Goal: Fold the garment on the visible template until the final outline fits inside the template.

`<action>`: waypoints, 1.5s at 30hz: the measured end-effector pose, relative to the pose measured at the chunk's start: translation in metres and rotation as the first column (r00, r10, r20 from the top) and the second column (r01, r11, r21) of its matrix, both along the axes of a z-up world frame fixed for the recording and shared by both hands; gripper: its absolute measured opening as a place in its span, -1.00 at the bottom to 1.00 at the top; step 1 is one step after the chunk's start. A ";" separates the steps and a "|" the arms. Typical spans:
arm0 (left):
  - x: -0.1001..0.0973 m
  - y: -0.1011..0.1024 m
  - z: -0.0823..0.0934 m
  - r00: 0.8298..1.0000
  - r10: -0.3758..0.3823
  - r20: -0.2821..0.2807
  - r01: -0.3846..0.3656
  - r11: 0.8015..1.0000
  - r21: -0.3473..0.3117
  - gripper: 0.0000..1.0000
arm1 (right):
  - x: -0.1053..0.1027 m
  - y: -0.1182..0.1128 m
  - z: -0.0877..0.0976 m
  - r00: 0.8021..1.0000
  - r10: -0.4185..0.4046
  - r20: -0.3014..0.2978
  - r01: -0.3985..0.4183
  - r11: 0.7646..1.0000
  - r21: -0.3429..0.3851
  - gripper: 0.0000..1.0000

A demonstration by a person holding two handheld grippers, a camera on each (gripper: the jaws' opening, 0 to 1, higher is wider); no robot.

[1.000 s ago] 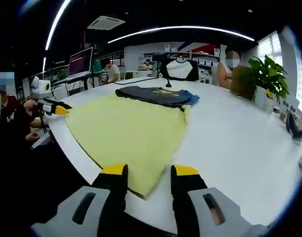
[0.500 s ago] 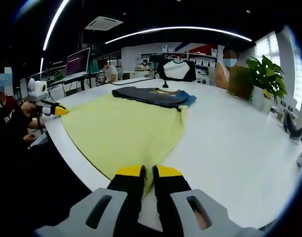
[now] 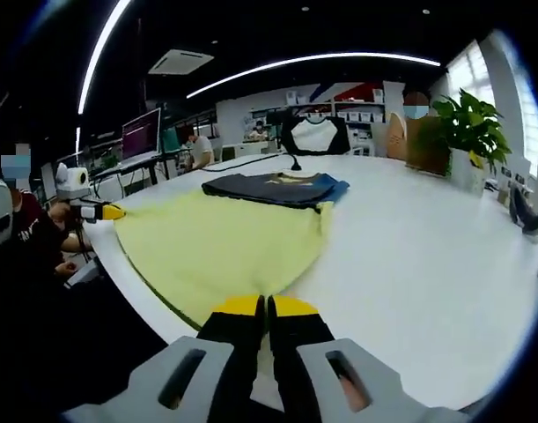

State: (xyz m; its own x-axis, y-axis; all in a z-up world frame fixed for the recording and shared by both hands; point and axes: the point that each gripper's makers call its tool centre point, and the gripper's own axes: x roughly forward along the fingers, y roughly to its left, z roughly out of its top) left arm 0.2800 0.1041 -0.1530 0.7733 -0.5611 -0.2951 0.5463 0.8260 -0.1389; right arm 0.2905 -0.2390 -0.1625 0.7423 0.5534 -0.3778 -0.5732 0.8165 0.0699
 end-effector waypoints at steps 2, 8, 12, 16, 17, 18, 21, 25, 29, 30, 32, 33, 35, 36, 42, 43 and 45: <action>-0.001 0.000 0.004 1.000 -0.001 0.018 0.001 1.000 0.008 -0.91 | -0.001 0.000 0.009 1.000 -0.001 0.028 0.001 1.000 0.010 -1.00; -0.006 -0.002 0.020 0.999 -0.010 0.053 0.010 1.000 0.000 -0.91 | -0.003 0.000 0.027 0.997 0.000 0.078 0.000 1.000 0.002 -1.00; -0.011 -0.002 0.035 0.997 -0.013 0.078 0.014 1.000 -0.015 -0.91 | -0.006 -0.001 0.038 0.995 0.002 0.104 -0.002 1.000 0.003 -1.00; -0.016 -0.005 0.050 0.995 -0.019 0.101 0.022 1.000 -0.022 -0.91 | -0.008 -0.003 0.048 0.993 -0.003 0.121 0.001 1.000 0.019 -1.00; -0.017 -0.005 0.054 0.994 -0.020 0.109 0.023 1.000 -0.022 -0.91 | -0.009 -0.004 0.054 0.991 -0.005 0.134 0.002 1.000 0.025 -1.00; -0.018 -0.005 0.057 0.993 -0.021 0.119 0.024 0.999 -0.023 -0.91 | -0.010 -0.004 0.055 0.990 -0.006 0.138 0.003 1.000 0.026 -1.00; -0.022 -0.007 0.065 0.991 -0.022 0.132 0.026 0.999 -0.026 -0.91 | -0.013 -0.005 0.063 0.987 -0.009 0.157 0.004 0.999 0.032 -1.00; -0.026 -0.008 0.075 0.987 -0.023 0.159 0.027 0.999 -0.025 -0.91 | -0.014 -0.005 0.074 0.984 -0.011 0.179 0.001 0.998 0.057 -1.00; -0.028 -0.007 0.082 0.983 -0.018 0.180 0.023 0.999 -0.029 -0.91 | -0.014 -0.003 0.084 0.979 -0.015 0.201 0.000 0.997 0.072 -1.00; -0.028 -0.007 0.084 0.983 -0.014 0.185 0.020 0.999 -0.031 -0.91 | -0.015 -0.002 0.086 0.978 -0.013 0.206 -0.002 0.997 0.074 -1.00; -0.028 -0.006 0.087 0.981 -0.009 0.192 0.016 0.999 -0.032 -0.91 | -0.015 -0.001 0.090 0.977 -0.013 0.214 -0.005 0.996 0.083 -1.00; -0.029 -0.005 0.088 0.981 -0.006 0.196 0.013 0.999 -0.034 -0.91 | -0.015 -0.001 0.093 0.976 -0.012 0.218 -0.008 0.996 0.087 -1.00; -0.030 -0.006 0.093 0.979 -0.004 0.206 0.011 0.999 -0.033 -0.91 | -0.015 -0.001 0.097 0.975 -0.011 0.224 -0.010 0.996 0.088 -1.00; -0.032 -0.007 0.097 0.976 -0.004 0.217 0.012 0.999 -0.034 -0.91 | -0.015 -0.001 0.101 0.973 -0.013 0.229 -0.009 0.996 0.093 -1.00; -0.037 -0.016 0.114 0.964 -0.016 0.264 0.025 0.999 -0.030 -0.91 | -0.013 -0.004 0.118 0.964 -0.024 0.265 0.001 0.996 0.088 -1.00; -0.037 -0.016 0.118 0.962 -0.016 0.271 0.025 0.999 -0.032 -0.91 | -0.012 -0.005 0.121 0.962 -0.023 0.270 0.001 0.997 0.083 -1.00; -0.036 -0.018 0.125 0.957 -0.017 0.290 0.027 0.999 -0.030 -0.91 | -0.009 -0.005 0.125 0.960 -0.025 0.279 0.002 0.997 0.080 -1.00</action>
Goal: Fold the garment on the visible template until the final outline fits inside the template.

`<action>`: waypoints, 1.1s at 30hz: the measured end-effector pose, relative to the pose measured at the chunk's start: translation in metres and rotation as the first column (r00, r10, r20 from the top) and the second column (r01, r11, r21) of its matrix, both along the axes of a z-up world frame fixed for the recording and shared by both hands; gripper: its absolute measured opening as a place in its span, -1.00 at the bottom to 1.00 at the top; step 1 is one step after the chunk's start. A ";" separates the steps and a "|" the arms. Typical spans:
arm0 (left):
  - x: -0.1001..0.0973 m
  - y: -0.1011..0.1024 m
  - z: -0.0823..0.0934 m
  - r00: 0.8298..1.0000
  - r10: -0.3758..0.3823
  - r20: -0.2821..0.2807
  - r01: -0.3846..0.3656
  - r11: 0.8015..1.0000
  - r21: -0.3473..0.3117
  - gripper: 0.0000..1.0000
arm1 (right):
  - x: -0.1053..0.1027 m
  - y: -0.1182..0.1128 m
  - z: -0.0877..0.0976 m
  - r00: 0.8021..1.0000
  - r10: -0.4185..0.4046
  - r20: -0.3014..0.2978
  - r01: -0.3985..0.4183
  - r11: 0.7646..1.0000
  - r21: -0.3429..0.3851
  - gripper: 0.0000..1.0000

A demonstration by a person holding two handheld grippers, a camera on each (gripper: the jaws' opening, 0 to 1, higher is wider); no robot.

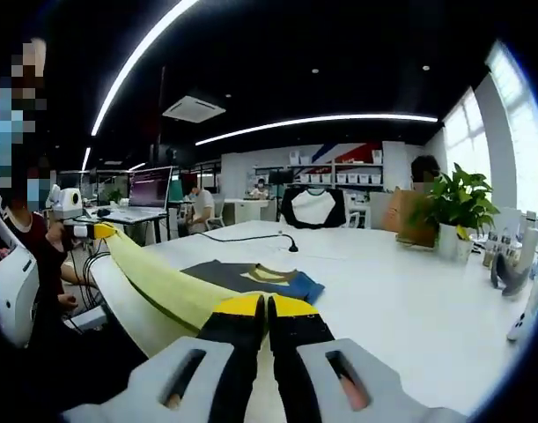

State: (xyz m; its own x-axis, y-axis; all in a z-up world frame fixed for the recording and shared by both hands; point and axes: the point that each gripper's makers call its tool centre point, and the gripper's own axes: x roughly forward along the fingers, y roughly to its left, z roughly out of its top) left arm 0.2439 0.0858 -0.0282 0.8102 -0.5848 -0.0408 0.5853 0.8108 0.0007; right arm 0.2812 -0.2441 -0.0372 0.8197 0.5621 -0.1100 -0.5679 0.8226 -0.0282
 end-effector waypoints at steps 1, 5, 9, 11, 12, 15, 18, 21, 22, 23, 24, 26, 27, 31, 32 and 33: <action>0.001 -0.001 0.002 1.000 0.000 0.002 0.000 1.000 0.001 -0.91 | 0.001 0.000 0.001 1.000 -0.001 0.003 0.001 1.000 -0.003 -1.00; 0.005 0.004 0.015 1.000 0.001 0.030 -0.002 1.000 0.012 -0.91 | 0.007 0.001 0.009 1.000 0.000 0.014 0.000 1.000 -0.009 -1.00; 0.012 0.009 0.027 0.998 0.010 0.058 -0.012 1.000 0.029 -0.91 | 0.014 0.005 0.020 0.999 0.009 0.035 -0.008 1.000 -0.025 -1.00; 0.018 0.009 0.030 0.997 0.020 0.071 -0.023 0.999 0.043 -0.91 | 0.020 0.008 0.023 0.999 0.013 0.036 -0.011 0.998 -0.060 -1.00; 0.020 0.010 0.032 0.997 0.023 0.074 -0.027 0.999 0.044 -0.91 | 0.022 0.009 0.027 0.998 0.014 0.053 -0.011 0.997 -0.073 -1.00; 0.026 0.011 0.038 0.996 0.024 0.083 -0.029 0.998 0.057 -0.92 | 0.030 0.011 0.035 0.998 0.011 0.064 -0.005 0.995 -0.099 -1.00; 0.036 0.014 0.046 0.995 0.030 0.097 -0.036 0.997 0.063 -0.92 | 0.042 0.013 0.041 0.997 0.011 0.072 -0.002 0.992 -0.122 -1.00; 0.047 0.014 0.051 0.994 0.036 0.102 -0.043 0.997 0.069 -0.92 | 0.051 0.012 0.045 0.998 0.005 0.069 0.003 0.993 -0.121 -1.00; 0.050 0.015 0.053 0.994 0.039 0.103 -0.046 0.997 0.068 -0.92 | 0.054 0.012 0.046 0.998 0.003 0.067 0.005 0.994 -0.113 -1.00; 0.054 0.014 0.054 0.994 0.041 0.105 -0.049 0.996 0.071 -0.92 | 0.058 0.012 0.048 0.998 0.004 0.067 0.004 0.993 -0.116 -1.00; 0.057 0.014 0.055 0.993 0.042 0.106 -0.050 0.996 0.075 -0.92 | 0.061 0.011 0.048 0.998 0.001 0.067 0.007 0.993 -0.119 -1.00; 0.066 0.015 0.057 0.994 0.046 0.103 -0.054 0.996 0.071 -0.92 | 0.068 0.010 0.049 0.998 -0.002 0.065 0.011 0.992 -0.128 -1.00; 0.069 0.015 0.057 0.994 0.048 0.101 -0.055 0.996 0.073 -0.92 | 0.072 0.009 0.049 0.998 -0.003 0.060 0.011 0.992 -0.127 -1.00; 0.082 0.015 0.058 0.994 0.055 0.098 -0.063 0.994 0.084 -0.92 | 0.084 0.010 0.050 0.998 -0.007 0.055 0.014 0.991 -0.133 -1.00; 0.085 0.016 0.059 0.994 0.057 0.097 -0.066 0.994 0.087 -0.92 | 0.088 0.010 0.050 0.998 -0.009 0.055 0.017 0.990 -0.137 -1.00; 0.088 0.016 0.059 0.994 0.059 0.095 -0.068 0.994 0.090 -0.92 | 0.091 0.011 0.050 0.999 -0.011 0.053 0.019 0.990 -0.138 -1.00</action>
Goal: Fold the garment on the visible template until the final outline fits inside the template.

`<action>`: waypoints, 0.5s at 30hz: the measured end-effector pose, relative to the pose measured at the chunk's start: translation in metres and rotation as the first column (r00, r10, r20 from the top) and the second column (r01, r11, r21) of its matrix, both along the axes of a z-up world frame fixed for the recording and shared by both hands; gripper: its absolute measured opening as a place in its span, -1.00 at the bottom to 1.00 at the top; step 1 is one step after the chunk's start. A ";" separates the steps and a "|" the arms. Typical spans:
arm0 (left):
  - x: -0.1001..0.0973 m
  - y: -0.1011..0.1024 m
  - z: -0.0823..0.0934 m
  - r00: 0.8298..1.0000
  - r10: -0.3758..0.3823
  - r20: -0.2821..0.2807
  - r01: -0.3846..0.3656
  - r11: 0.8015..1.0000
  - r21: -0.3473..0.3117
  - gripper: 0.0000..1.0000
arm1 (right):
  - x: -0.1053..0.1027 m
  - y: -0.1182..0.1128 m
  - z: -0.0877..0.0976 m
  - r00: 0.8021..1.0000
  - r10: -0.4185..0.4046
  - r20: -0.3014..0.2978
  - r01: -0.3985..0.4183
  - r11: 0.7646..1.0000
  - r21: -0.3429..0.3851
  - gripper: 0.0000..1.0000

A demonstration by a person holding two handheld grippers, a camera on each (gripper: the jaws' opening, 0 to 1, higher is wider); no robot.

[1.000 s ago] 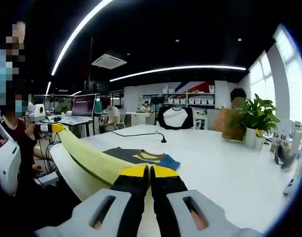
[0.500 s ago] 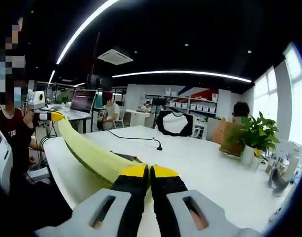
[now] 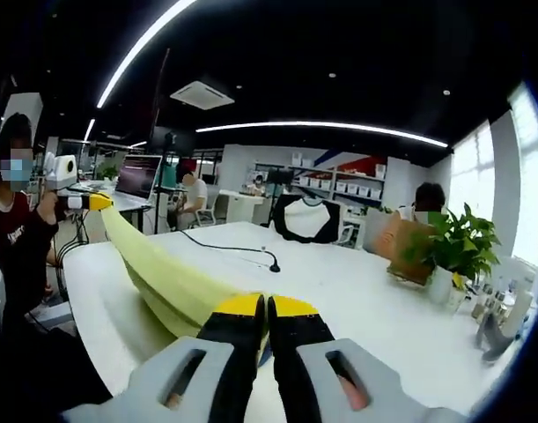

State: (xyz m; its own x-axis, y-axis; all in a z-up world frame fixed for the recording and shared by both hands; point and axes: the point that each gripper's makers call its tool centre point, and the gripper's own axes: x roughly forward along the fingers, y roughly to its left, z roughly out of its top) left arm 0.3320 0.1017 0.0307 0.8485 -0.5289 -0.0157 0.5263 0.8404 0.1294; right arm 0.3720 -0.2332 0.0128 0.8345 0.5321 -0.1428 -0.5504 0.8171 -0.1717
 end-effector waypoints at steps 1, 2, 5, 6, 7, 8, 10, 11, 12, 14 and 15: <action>0.004 0.001 0.000 1.000 0.003 -0.002 -0.003 1.000 0.007 -0.92 | 0.004 0.000 0.000 1.000 0.000 -0.003 0.000 1.000 -0.004 -1.00; 0.008 0.001 0.000 1.000 0.005 -0.003 -0.005 1.000 0.011 -0.92 | 0.006 0.001 0.000 1.000 0.000 -0.008 0.000 1.000 -0.005 -1.00; 0.019 0.005 -0.002 1.000 0.010 -0.012 -0.010 1.000 0.018 -0.92 | 0.015 0.003 0.000 1.000 -0.001 -0.015 0.001 1.000 -0.021 -1.00; 0.022 0.006 -0.002 1.000 0.011 -0.015 -0.011 1.000 0.013 -0.92 | 0.018 0.003 0.000 1.000 -0.003 -0.018 0.002 1.000 -0.023 -1.00; 0.026 0.007 -0.002 1.000 0.013 -0.020 -0.013 1.000 0.007 -0.92 | 0.021 0.004 0.000 1.000 -0.003 -0.020 0.003 1.000 -0.024 -1.00; 0.029 0.007 -0.002 1.000 0.014 -0.020 -0.014 1.000 0.005 -0.92 | 0.025 0.005 0.000 1.000 -0.004 -0.024 0.004 1.000 -0.029 -1.00; 0.039 0.008 -0.001 0.999 0.025 0.020 -0.025 0.999 0.038 -0.92 | 0.033 0.006 0.000 1.000 -0.008 -0.030 0.007 0.999 -0.037 -1.00; 0.045 0.010 -0.005 0.999 0.037 -0.001 -0.037 0.999 0.024 -0.92 | 0.037 0.007 0.000 0.999 -0.011 -0.033 0.010 0.999 -0.034 -1.00; 0.049 0.010 -0.007 0.999 0.038 -0.006 -0.038 0.999 0.025 -0.92 | 0.042 0.008 -0.001 0.999 -0.011 -0.038 0.010 0.999 -0.034 -1.00; 0.059 0.013 -0.011 0.999 0.048 -0.003 -0.047 0.998 0.038 -0.92 | 0.051 0.010 -0.003 0.999 -0.017 -0.043 0.015 0.999 -0.045 -1.00; 0.063 0.015 -0.012 0.998 0.056 -0.004 -0.056 0.998 0.037 -0.92 | 0.055 0.011 -0.003 0.999 -0.018 -0.045 0.016 0.999 -0.046 -1.00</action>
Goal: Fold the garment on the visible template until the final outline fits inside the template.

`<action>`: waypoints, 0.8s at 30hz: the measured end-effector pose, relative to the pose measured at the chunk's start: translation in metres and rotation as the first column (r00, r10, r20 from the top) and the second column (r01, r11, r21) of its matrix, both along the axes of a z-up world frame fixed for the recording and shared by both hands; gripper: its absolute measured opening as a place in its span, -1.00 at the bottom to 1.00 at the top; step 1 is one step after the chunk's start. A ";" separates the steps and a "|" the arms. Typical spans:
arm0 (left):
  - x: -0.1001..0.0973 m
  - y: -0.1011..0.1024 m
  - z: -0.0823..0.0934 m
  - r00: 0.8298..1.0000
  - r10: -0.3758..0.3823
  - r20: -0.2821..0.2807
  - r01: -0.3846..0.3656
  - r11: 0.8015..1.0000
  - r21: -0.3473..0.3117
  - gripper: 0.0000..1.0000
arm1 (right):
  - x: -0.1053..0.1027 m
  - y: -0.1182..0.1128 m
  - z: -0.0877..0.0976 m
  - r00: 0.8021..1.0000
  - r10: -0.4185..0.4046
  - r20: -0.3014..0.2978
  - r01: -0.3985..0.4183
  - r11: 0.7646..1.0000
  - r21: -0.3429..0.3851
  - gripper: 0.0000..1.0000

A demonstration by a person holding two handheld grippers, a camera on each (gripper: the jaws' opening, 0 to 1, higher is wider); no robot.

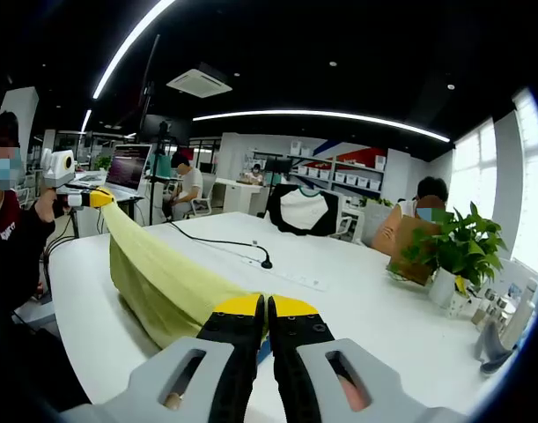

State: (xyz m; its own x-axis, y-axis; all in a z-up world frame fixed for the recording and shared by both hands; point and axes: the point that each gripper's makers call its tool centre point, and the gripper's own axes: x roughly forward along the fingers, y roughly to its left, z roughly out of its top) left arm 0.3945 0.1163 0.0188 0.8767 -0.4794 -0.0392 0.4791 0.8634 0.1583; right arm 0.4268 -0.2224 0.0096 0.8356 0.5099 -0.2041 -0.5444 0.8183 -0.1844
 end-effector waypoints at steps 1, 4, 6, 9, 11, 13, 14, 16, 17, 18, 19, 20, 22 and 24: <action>0.004 0.001 -0.002 1.000 0.006 -0.005 -0.006 1.000 -0.002 -0.92 | 0.004 0.001 -0.001 1.000 0.000 -0.003 0.000 1.000 -0.003 -1.00; 0.016 0.002 -0.005 1.000 0.012 -0.011 -0.012 1.000 -0.002 -0.92 | 0.019 0.003 -0.006 1.000 -0.008 -0.018 0.007 1.000 -0.013 -1.00; 0.025 0.003 -0.007 1.000 0.021 -0.020 -0.020 1.000 0.002 -0.92 | 0.029 0.002 -0.008 1.000 -0.011 -0.022 0.011 1.000 -0.009 -1.00; 0.034 0.001 -0.012 0.999 0.019 -0.044 -0.019 1.000 0.002 -0.92 | 0.043 0.000 -0.012 0.999 -0.026 -0.044 0.027 1.000 0.010 -1.00; 0.041 -0.001 -0.014 0.999 0.017 -0.051 -0.017 1.000 0.005 -0.92 | 0.051 0.000 -0.019 0.997 -0.035 -0.062 0.035 0.999 -0.003 -1.00; 0.049 0.001 -0.018 0.998 0.028 -0.055 -0.027 0.999 0.020 -0.92 | 0.056 0.000 -0.022 0.997 -0.036 -0.070 0.037 0.999 0.009 -1.00; 0.053 0.002 -0.020 0.998 0.031 -0.060 -0.029 0.999 0.023 -0.92 | 0.060 0.001 -0.025 0.996 -0.037 -0.079 0.039 0.999 0.015 -1.00; 0.060 0.003 -0.024 0.997 0.035 -0.069 -0.034 0.999 0.023 -0.92 | 0.066 0.002 -0.030 0.995 -0.039 -0.092 0.041 0.999 0.022 -1.00; 0.064 0.005 -0.027 0.996 0.040 -0.075 -0.039 0.999 0.022 -0.92 | 0.070 0.003 -0.033 0.994 -0.039 -0.102 0.042 0.999 0.029 -1.00; 0.068 0.005 -0.030 0.996 0.044 -0.080 -0.042 0.999 0.026 -0.92 | 0.073 0.003 -0.035 0.993 -0.040 -0.111 0.044 0.998 0.034 -1.00; 0.072 0.007 -0.034 0.995 0.051 -0.086 -0.048 0.998 0.029 -0.92 | 0.075 0.004 -0.037 0.992 -0.041 -0.117 0.045 0.998 0.034 -1.00; 0.076 0.007 -0.037 0.994 0.054 -0.091 -0.051 0.998 0.032 -0.92 | 0.079 0.005 -0.041 0.991 -0.042 -0.126 0.046 0.998 0.033 -1.00; 0.084 0.008 -0.043 0.993 0.062 -0.100 -0.058 0.998 0.039 -0.92 | 0.085 0.007 -0.046 0.990 -0.049 -0.135 0.053 0.998 0.029 -1.00; 0.092 0.008 -0.050 0.991 0.069 -0.110 -0.065 0.997 0.045 -0.92 | 0.091 0.007 -0.051 0.988 -0.057 -0.145 0.060 0.998 0.018 -1.00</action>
